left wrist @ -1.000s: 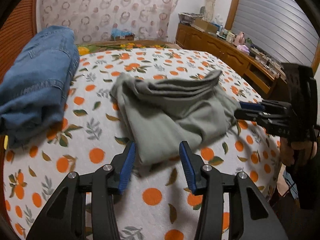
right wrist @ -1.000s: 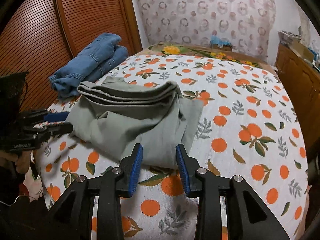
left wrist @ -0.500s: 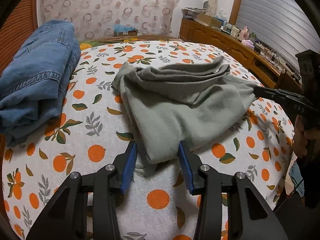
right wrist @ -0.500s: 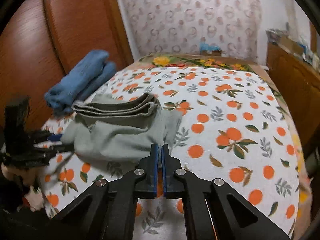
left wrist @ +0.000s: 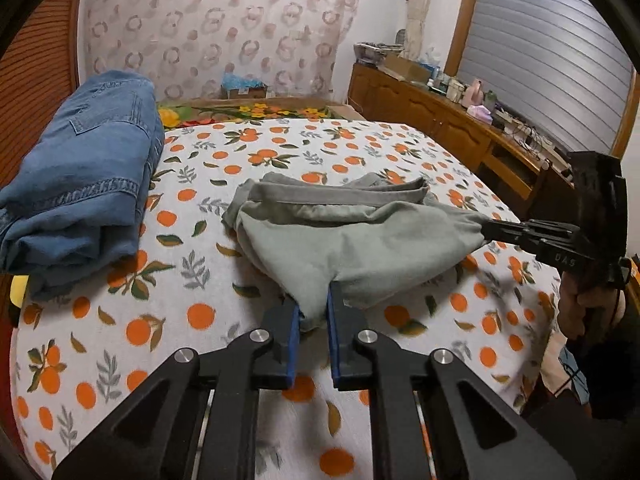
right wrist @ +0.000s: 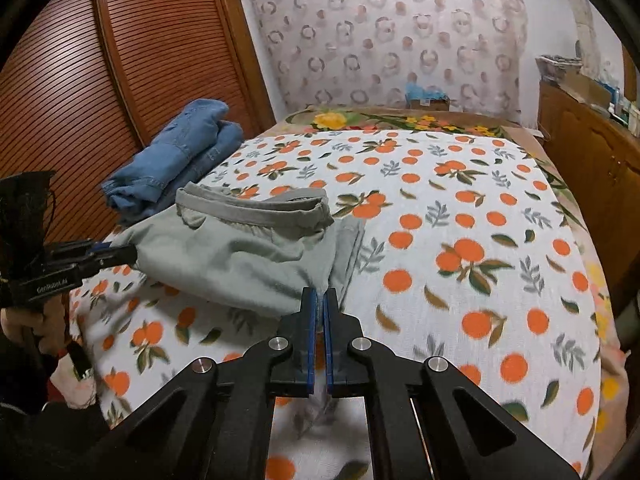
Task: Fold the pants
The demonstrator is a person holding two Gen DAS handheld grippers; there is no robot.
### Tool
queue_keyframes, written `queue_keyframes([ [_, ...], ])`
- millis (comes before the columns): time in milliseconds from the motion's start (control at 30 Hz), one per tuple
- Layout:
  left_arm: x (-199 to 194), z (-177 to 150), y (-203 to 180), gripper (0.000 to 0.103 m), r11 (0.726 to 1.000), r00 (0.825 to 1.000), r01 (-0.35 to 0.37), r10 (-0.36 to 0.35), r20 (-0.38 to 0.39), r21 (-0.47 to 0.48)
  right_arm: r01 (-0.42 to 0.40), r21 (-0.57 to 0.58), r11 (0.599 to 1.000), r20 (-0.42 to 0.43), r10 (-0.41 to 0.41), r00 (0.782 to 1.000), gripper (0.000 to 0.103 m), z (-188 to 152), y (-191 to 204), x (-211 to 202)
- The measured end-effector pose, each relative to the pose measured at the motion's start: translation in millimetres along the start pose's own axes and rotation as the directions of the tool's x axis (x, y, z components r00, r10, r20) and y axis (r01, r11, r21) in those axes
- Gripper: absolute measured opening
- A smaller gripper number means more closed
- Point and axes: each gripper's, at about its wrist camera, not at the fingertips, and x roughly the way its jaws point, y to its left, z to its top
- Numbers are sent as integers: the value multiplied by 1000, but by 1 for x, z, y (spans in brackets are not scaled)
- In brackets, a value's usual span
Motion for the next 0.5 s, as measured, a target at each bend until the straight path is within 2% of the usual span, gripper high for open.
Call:
queue_keyframes([
  [233,-7,-18,-6,14,1000,999,-1,1,-35,8,-32,-6,999,-8,32,999,3,-19,7,-22],
  [333,-1,-20,-4,18,1000,999,-4,4,-52,-1,-22,-17,1000,-11,22,1000,3,-19,10,-24],
  [433,-2,-19,-7,32,1000,999,-4,5,-36,26,-27,-51,998,1,27,1000,3,-16,15,-28],
  [500,-4,-17,-8,45,999,1000,-1,2,-27,35,-21,-71,997,6,21,1000,6,-14,19,-30],
])
